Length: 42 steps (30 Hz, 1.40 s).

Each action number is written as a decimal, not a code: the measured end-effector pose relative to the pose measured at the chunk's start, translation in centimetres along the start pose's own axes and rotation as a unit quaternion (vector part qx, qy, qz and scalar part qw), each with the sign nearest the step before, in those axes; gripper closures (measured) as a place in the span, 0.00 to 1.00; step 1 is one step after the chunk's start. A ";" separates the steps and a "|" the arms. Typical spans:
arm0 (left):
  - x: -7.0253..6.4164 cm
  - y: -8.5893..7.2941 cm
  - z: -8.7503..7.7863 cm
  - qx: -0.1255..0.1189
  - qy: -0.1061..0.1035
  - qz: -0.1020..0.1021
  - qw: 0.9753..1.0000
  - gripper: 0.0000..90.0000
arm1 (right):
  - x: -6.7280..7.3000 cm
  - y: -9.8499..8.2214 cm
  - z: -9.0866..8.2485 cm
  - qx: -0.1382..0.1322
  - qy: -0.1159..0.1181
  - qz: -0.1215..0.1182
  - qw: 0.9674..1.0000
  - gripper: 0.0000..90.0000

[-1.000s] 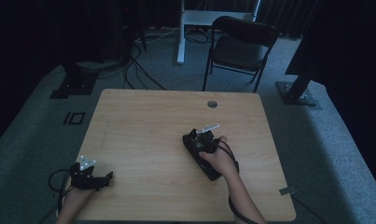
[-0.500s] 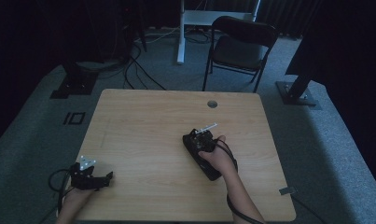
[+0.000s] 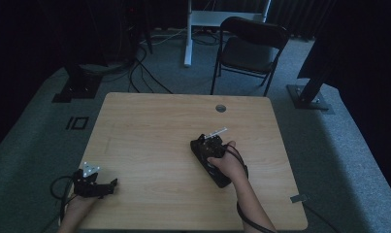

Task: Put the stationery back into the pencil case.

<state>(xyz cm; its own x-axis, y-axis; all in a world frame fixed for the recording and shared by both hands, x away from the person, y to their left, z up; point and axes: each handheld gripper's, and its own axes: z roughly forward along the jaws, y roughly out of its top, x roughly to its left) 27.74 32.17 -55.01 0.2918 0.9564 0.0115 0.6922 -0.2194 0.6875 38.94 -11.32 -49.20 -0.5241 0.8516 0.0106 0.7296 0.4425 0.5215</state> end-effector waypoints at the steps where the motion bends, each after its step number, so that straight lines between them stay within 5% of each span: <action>1: 0.0 0.0 0.0 0.000 0.000 0.000 1.000 0.00 | 0.0 0.0 -0.2 -0.003 0.001 0.001 1.000 0.53; 21: 0.0 0.0 0.0 0.000 0.000 0.000 1.000 0.00 | -1.0 -0.3 -4.5 -0.082 0.029 0.007 0.996 0.48; 42: 0.0 0.0 0.0 0.000 0.000 0.000 1.000 0.00 | -3.7 -1.9 -7.0 -0.139 0.014 0.027 0.990 0.43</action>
<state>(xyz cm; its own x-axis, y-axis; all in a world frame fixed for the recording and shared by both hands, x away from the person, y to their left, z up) 27.74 32.17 -55.01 0.2919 0.9564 0.0115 0.6922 -0.2195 0.6875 36.44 -17.21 -44.27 -0.5025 0.8620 0.0665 0.6097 0.2988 0.7341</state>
